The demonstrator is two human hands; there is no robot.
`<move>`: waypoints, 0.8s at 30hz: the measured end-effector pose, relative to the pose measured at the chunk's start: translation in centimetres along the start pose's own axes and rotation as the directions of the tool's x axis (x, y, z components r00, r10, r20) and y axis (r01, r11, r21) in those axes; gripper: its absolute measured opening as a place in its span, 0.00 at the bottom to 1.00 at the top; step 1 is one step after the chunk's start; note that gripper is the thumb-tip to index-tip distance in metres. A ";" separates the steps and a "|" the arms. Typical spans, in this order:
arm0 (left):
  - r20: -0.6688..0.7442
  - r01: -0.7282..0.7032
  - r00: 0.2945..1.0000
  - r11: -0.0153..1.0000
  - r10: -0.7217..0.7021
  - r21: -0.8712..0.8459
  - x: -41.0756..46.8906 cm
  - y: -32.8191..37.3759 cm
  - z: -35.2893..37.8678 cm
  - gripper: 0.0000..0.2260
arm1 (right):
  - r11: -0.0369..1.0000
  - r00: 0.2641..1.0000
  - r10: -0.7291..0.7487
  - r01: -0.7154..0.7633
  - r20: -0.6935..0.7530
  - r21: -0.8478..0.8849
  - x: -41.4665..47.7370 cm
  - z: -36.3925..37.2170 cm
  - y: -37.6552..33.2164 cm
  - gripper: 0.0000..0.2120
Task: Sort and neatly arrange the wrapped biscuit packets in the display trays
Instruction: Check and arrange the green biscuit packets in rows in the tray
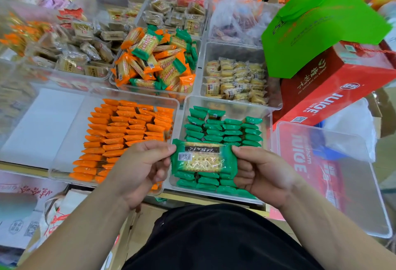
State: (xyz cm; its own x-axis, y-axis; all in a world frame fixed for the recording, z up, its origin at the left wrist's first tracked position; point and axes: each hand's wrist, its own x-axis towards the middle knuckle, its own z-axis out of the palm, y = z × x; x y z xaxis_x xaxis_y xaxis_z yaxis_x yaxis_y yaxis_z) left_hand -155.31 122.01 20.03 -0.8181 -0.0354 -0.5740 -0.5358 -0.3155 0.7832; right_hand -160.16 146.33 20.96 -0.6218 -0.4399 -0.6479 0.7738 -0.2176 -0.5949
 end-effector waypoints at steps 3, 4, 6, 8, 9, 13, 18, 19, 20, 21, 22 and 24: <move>-0.010 0.022 1.000 1.000 -0.022 0.006 0.5 -0.9 -0.2 0.05 | 0.995 0.998 -0.055 0.056 0.018 -0.085 -0.4 0.2 -0.3 0.15; -0.015 0.036 0.999 0.999 -0.036 0.000 0.7 -1.3 -0.2 0.05 | 0.988 0.996 -0.081 0.084 0.023 -0.133 -0.6 0.4 -0.5 0.16; -0.029 0.055 0.998 0.998 -0.056 -0.019 0.7 -1.9 -0.1 0.06 | 0.960 0.990 -0.136 0.139 0.030 -0.243 -0.8 0.8 -0.7 0.16; -0.046 0.055 0.997 0.998 -0.056 -0.024 0.7 -2.3 0.1 0.06 | 0.923 0.984 -0.180 0.166 -0.007 -0.348 -0.9 0.9 -0.8 0.15; -0.060 0.043 0.997 0.999 -0.044 -0.013 0.7 -2.4 0.2 0.05 | 0.903 0.979 -0.202 0.172 -0.035 -0.393 -0.8 0.7 -0.7 0.15; -0.130 -0.094 0.986 0.989 0.108 0.114 0.3 -2.3 0.6 0.04 | 0.856 0.961 -0.235 0.135 -0.143 -0.499 -0.1 -0.1 -0.2 0.08; -0.021 -0.218 0.969 0.887 0.248 0.407 0.9 -3.5 0.4 0.08 | 0.946 0.966 -0.151 0.080 -0.208 -0.313 2.1 -0.6 1.5 0.13; 0.010 -0.225 0.968 0.850 0.250 0.476 1.4 -4.0 0.1 0.09 | 0.940 0.955 -0.190 0.109 -0.229 -0.324 2.7 -0.6 1.9 0.10; 0.044 -0.234 0.967 0.803 0.252 0.548 2.1 -4.7 -0.3 0.09 | 0.932 0.940 -0.221 0.125 -0.259 -0.341 3.2 -0.8 2.3 0.06; 0.076 -0.251 0.962 0.748 0.261 0.614 2.7 -5.4 -0.7 0.09 | 0.923 0.928 -0.242 0.129 -0.285 -0.363 3.8 -1.0 2.7 0.04; 0.106 -0.273 0.955 0.682 0.276 0.679 3.5 -6.1 -1.2 0.10 | 0.911 0.917 -0.256 0.124 -0.305 -0.393 4.3 -1.4 3.2 0.05; 0.195 -0.342 0.917 0.433 0.348 0.834 5.3 -7.6 -2.0 0.11 | 0.881 0.898 -0.288 0.112 -0.334 -0.459 5.2 -2.3 3.9 0.12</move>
State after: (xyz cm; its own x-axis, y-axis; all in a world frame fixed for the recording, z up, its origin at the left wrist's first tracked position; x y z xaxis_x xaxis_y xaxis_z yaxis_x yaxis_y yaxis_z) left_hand -155.13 122.35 10.58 -0.9775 0.0427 -0.2066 -0.1263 0.6663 0.7349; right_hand -160.68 145.16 14.17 -0.8215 -0.0414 -0.5687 0.5565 0.1591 -0.8155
